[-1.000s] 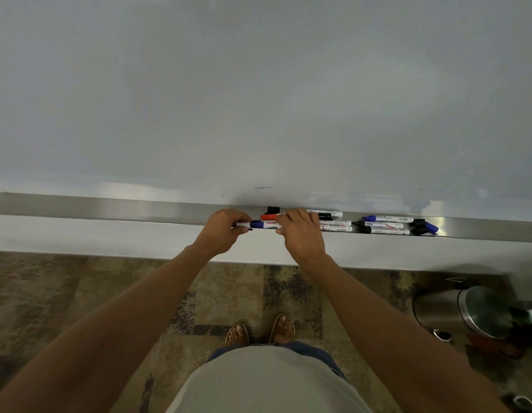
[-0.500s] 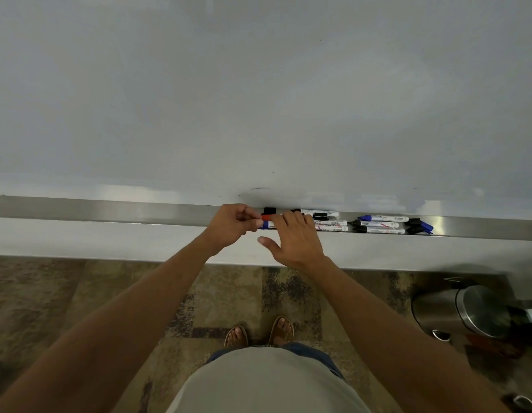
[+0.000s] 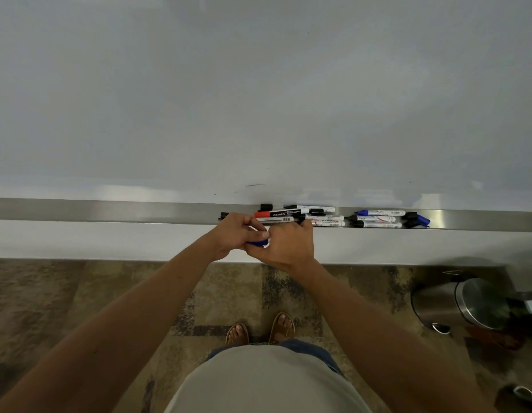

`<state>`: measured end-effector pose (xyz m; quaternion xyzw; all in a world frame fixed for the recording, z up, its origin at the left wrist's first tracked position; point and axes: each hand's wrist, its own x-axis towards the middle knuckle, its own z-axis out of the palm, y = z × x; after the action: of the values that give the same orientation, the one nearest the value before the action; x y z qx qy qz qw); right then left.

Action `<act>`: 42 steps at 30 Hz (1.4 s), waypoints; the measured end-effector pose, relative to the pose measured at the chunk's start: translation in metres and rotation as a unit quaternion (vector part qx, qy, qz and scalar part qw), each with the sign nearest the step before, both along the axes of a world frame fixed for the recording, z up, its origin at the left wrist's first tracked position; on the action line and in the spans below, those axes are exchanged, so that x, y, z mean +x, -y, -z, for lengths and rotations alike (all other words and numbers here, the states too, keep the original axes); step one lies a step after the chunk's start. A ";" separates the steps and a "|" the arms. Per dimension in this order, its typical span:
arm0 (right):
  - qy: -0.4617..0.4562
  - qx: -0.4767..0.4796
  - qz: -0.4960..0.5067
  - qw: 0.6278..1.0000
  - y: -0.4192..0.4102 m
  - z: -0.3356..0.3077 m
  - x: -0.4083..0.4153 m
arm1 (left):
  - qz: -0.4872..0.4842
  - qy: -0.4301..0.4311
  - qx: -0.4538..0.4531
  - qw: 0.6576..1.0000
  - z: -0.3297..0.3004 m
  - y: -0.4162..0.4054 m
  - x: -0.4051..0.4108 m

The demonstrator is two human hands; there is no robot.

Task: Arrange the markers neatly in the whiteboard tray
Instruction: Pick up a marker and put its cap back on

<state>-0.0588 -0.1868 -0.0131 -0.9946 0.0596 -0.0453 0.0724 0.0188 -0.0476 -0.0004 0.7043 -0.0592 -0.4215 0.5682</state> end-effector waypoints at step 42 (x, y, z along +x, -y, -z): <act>0.006 0.064 -0.082 0.995 0.027 0.015 0.026 | -0.005 0.417 0.282 0.864 0.029 -0.035 0.019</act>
<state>-0.0327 -0.2141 -0.0286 -0.9891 -0.0198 -0.0410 0.1398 0.0381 -0.0123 -0.0298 0.9447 -0.1658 -0.0839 0.2702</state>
